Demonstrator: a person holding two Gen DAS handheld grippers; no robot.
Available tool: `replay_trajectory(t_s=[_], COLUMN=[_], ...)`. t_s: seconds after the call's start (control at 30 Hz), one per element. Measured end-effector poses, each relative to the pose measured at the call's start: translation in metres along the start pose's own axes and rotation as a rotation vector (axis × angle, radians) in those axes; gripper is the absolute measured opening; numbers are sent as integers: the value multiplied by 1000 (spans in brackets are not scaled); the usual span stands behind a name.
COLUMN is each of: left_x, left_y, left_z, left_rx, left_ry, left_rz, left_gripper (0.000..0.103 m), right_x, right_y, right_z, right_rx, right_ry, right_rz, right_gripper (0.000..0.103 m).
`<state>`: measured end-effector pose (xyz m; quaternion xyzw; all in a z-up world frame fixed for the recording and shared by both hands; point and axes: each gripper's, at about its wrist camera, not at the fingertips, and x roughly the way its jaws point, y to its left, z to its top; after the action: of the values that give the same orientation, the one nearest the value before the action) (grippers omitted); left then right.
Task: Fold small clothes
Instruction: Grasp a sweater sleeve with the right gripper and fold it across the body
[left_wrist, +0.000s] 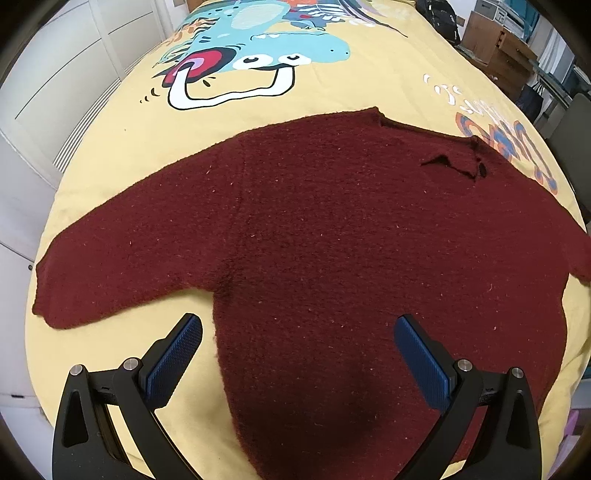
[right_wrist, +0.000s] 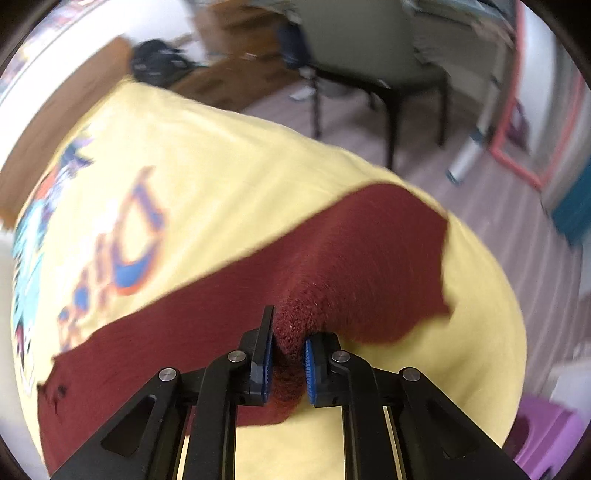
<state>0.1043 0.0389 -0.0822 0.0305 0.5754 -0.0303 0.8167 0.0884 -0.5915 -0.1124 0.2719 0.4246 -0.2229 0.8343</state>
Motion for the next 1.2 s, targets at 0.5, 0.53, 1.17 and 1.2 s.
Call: replay_trajectory(t_s=[0.5,0.53,1.17,1.2], left_x=[-18,-18,2,3], left_y=[4,6,43,44], left_z=[5,6,11,9], left_rx=[38,39,-19,-20], left_ry=[-66,-71,-43,-39], left_rz=[-29,-28,-2,-2], left_gripper=[102,102,102,102], right_x=[-93,-93,36,39], right_y=[255,272,366,365], right_z=[-62,-68,-234,-236], right_rx=[-393,-416,-691,-692], right_ry=[-86,-76,304,311], right_rz=[310,327,234,228], right_gripper=[13,13,17,21])
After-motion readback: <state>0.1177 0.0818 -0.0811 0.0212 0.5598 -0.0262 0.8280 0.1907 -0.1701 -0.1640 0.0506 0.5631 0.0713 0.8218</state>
